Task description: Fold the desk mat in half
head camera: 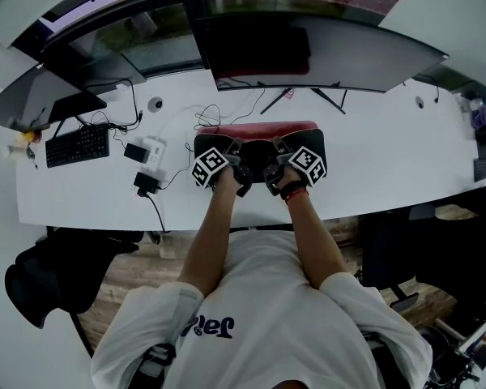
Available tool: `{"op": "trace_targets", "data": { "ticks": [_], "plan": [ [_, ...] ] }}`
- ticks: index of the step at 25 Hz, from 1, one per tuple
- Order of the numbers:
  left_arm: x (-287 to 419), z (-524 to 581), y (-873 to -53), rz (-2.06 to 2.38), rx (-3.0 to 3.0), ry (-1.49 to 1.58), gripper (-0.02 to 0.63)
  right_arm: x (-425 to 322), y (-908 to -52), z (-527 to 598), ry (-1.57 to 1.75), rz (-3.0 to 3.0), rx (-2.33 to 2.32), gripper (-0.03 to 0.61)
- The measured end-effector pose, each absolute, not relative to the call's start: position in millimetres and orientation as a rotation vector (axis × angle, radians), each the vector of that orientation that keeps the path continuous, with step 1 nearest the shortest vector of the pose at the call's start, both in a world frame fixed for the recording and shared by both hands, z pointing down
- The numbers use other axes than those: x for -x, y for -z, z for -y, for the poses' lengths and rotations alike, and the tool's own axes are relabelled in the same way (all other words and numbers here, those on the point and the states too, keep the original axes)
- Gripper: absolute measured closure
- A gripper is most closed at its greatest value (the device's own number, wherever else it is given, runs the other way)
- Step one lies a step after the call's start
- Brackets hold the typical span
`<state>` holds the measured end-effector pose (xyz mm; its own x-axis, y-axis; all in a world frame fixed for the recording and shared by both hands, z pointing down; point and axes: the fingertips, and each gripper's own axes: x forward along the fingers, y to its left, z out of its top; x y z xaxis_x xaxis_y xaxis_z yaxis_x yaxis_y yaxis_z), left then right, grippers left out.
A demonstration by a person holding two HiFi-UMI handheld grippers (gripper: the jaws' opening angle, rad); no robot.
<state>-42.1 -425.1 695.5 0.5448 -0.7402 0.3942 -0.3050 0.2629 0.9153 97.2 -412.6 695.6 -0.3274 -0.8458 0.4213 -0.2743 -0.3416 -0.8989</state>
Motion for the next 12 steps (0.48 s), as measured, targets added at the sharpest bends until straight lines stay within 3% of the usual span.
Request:
{"op": "trace_targets", "data": {
  "ticks": [12],
  "plan": [
    [37.6, 440.6, -696.7, 1.031, -1.313, 0.389, 0.58, -102.6, -703.3, 428.5, 1.749, -1.39, 1.437, 0.525]
  ]
}}
